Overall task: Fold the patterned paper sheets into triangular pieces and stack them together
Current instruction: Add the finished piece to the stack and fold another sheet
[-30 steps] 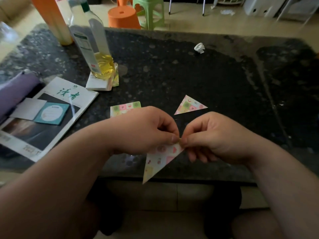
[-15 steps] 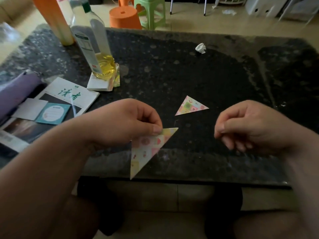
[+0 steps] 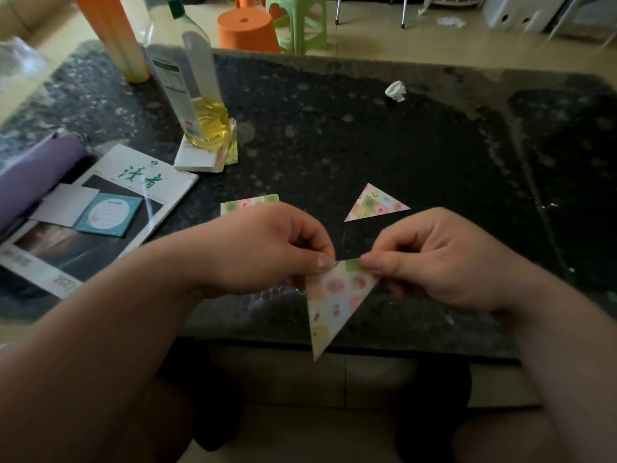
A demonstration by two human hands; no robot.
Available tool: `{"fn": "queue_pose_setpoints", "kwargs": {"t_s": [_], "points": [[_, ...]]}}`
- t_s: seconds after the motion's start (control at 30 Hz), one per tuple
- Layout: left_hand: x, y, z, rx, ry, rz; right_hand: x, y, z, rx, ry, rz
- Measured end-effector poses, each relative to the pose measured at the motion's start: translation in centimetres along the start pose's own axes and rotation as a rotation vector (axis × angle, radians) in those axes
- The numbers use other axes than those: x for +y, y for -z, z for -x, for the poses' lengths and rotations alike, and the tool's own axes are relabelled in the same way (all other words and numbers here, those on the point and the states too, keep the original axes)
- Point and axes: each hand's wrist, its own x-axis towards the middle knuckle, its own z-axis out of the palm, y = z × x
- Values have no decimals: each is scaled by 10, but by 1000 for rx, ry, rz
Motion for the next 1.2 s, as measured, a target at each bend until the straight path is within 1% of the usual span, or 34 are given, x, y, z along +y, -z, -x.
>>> {"fn": "queue_pose_setpoints", "kwargs": {"t_s": [0.03, 0.1, 0.17, 0.2, 0.27, 0.33, 0.37, 0.4, 0.43, 0.5, 0.57, 0.63, 0.73, 0.87, 0.97, 1.03, 1.13, 1.2], "points": [[-1, 3, 2, 4, 14, -20, 1, 4, 1, 17, -8, 13], [-4, 10, 5, 23, 33, -147, 2, 15, 5, 78, -12, 23], [-13, 18, 10, 91, 77, -266, 4, 29, 10, 216, -12, -15], [-19, 23, 12, 139, 104, -249, 5, 35, 13, 289, -22, -58], [-29, 27, 15, 269, 138, -101, 7, 41, 16, 367, -55, -169], [-29, 22, 13, 386, 154, 171, 8, 35, 14, 366, -93, -267], [-25, 16, 11, 396, 155, 341, 8, 28, 11, 345, -116, -289], [-20, 9, 9, 368, 161, 493, 8, 22, 7, 319, -138, -293], [-16, 3, 6, 306, 171, 586, 8, 15, 3, 298, -159, -289], [-13, -8, 1, 159, 182, 581, 7, 7, -3, 287, -195, -282], [-12, -15, -6, 90, 191, 559, 7, 3, -7, 290, -233, -279], [-13, -18, -13, 114, 218, 635, 7, 2, -8, 284, -258, -283], [-13, -19, -20, 162, 231, 721, 10, 3, -8, 283, -228, -298], [-11, -20, -23, 197, 225, 723, 16, 6, -8, 287, -186, -324], [-9, -22, -23, 220, 182, 718, 18, 5, -10, 300, -176, -292], [-8, -25, -22, 227, 137, 672, 18, 3, -11, 328, -166, -267], [-13, -29, -23, 270, 8, 524, 19, 2, -12, 336, -127, -215], [-20, -29, -26, 352, -90, 299, 21, 2, -13, 321, -104, -111]]}}
